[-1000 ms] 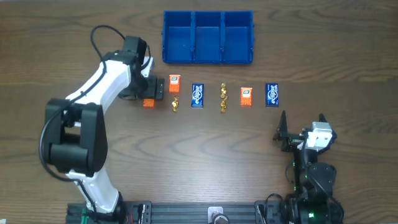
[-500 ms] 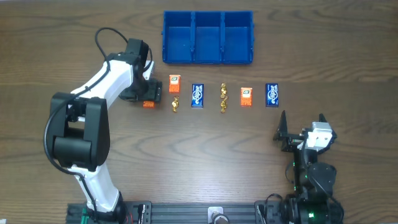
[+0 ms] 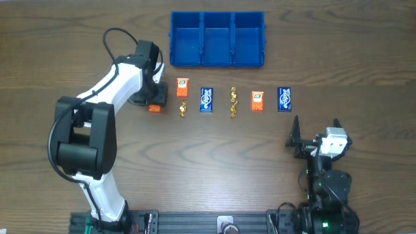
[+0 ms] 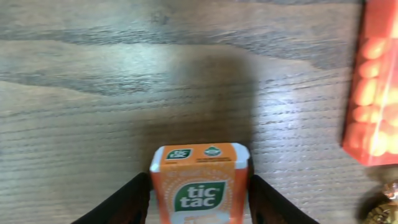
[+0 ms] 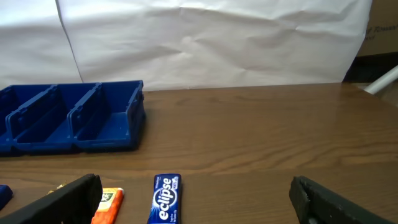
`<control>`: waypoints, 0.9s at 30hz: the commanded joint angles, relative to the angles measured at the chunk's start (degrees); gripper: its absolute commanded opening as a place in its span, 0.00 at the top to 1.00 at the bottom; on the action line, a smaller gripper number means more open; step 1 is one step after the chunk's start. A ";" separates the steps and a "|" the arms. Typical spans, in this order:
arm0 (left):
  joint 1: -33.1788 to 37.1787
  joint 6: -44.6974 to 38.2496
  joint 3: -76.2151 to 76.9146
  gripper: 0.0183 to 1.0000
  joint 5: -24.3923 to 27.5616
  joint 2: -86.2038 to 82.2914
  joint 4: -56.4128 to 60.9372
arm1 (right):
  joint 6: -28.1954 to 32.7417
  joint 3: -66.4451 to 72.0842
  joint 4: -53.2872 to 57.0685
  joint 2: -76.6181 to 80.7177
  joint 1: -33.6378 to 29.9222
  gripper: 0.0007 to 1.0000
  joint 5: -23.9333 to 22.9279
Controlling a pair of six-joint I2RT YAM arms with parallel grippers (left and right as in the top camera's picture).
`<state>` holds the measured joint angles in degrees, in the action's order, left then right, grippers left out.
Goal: Sort Candies Into Trays
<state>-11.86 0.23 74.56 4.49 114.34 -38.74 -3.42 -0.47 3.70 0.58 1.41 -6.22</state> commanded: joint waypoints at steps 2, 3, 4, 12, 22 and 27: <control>-0.61 0.63 0.83 0.59 -0.46 1.38 0.00 | 0.24 0.04 0.31 -0.42 0.39 0.00 -0.11; -0.61 0.66 0.83 0.61 -0.46 1.38 -0.02 | 0.24 0.04 0.31 -0.42 0.39 0.00 -0.11; -0.61 0.68 0.83 0.62 -0.46 1.38 -0.07 | 0.26 0.04 0.31 -0.42 0.39 0.00 -0.11; -0.59 1.55 0.85 0.67 -0.46 1.22 -0.39 | 0.26 0.04 0.31 -0.42 0.39 0.00 -0.11; -0.79 10.32 13.05 0.69 -2.89 -5.88 -12.33 | 0.24 0.04 0.31 -0.42 0.39 0.00 -0.11; -2.54 14.84 29.11 0.70 -7.52 -6.49 -21.51 | 0.24 0.04 0.31 -0.42 0.39 0.00 -0.11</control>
<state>-12.80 9.67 92.29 1.61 110.37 -56.71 -3.42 -0.47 3.68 0.58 1.41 -6.22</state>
